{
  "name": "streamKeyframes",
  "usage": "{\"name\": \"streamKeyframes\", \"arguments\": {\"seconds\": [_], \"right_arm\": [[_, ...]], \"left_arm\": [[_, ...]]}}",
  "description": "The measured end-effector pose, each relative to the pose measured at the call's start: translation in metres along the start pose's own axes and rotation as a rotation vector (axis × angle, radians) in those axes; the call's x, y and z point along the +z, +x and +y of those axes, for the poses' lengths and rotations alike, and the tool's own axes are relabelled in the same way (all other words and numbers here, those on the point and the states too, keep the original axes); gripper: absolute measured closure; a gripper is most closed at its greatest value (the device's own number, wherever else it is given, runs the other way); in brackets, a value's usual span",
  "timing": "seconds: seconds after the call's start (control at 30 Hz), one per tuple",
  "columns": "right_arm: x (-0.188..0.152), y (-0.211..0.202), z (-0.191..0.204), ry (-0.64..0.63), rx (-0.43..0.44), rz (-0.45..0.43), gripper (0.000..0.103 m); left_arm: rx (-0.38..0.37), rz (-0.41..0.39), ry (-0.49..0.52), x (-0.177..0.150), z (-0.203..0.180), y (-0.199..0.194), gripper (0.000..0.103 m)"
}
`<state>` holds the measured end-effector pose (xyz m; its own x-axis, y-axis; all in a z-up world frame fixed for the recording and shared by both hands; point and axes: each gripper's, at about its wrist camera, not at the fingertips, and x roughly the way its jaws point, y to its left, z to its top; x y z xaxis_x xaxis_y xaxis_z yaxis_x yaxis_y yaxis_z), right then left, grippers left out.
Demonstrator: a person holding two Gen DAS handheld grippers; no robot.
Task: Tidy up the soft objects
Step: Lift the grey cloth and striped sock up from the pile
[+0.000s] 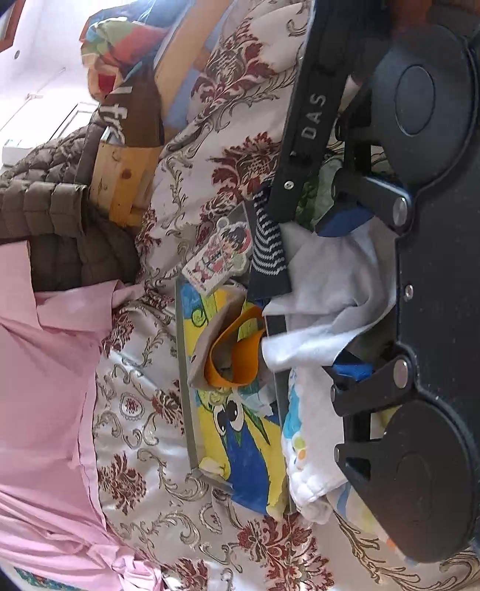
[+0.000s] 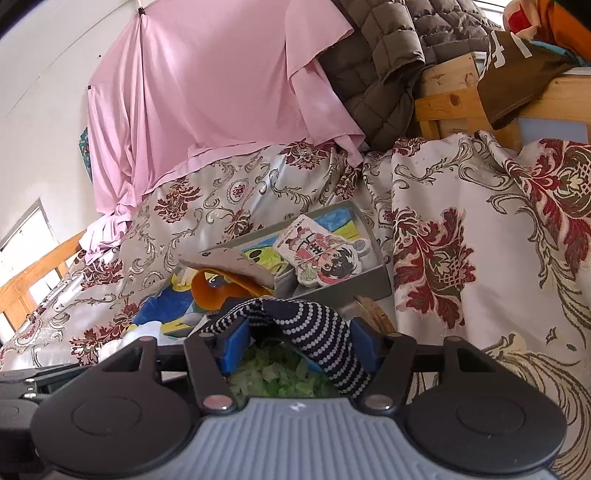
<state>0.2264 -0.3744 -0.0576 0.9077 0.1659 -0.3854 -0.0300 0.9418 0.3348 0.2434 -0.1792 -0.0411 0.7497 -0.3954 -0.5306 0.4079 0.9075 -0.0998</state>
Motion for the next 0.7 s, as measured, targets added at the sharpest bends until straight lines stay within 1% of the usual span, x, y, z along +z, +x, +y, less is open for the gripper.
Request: {"name": "streamKeyframes", "arguments": {"seconds": [0.07,0.17,0.23,0.27,0.33,0.4,0.47,0.63,0.7], "right_arm": [[-0.001,-0.001,0.0,0.003,-0.001,0.004,0.043],[0.0,-0.001,0.0,0.006,-0.001,0.009,0.05],[0.0,-0.001,-0.001,0.009,-0.005,0.013,0.056],[0.0,-0.001,-0.002,0.011,-0.007,0.013,0.058],[0.001,-0.001,-0.003,0.021,-0.011,0.014,0.062],[0.001,-0.001,-0.005,0.028,-0.017,0.013,0.068],[0.002,-0.002,-0.005,0.03,-0.02,0.011,0.072],[0.004,-0.005,-0.004,0.015,-0.035,-0.002,0.088],[0.005,-0.007,-0.003,0.008,-0.039,-0.016,0.09]], "left_arm": [[0.003,-0.001,0.021,-0.001,-0.003,0.0,0.034],[0.007,0.002,0.04,-0.002,-0.006,0.001,0.034],[0.012,0.001,0.055,-0.002,-0.009,0.002,0.035],[0.013,0.002,0.063,-0.002,-0.01,0.002,0.037],[0.013,-0.002,0.069,-0.001,-0.012,0.002,0.043],[0.013,-0.002,0.074,0.0,-0.013,0.001,0.052],[0.015,0.001,0.078,0.001,-0.013,0.0,0.056],[0.011,0.017,0.1,0.002,-0.016,-0.002,0.068],[0.014,0.025,0.128,0.002,-0.021,-0.003,0.079]]}}
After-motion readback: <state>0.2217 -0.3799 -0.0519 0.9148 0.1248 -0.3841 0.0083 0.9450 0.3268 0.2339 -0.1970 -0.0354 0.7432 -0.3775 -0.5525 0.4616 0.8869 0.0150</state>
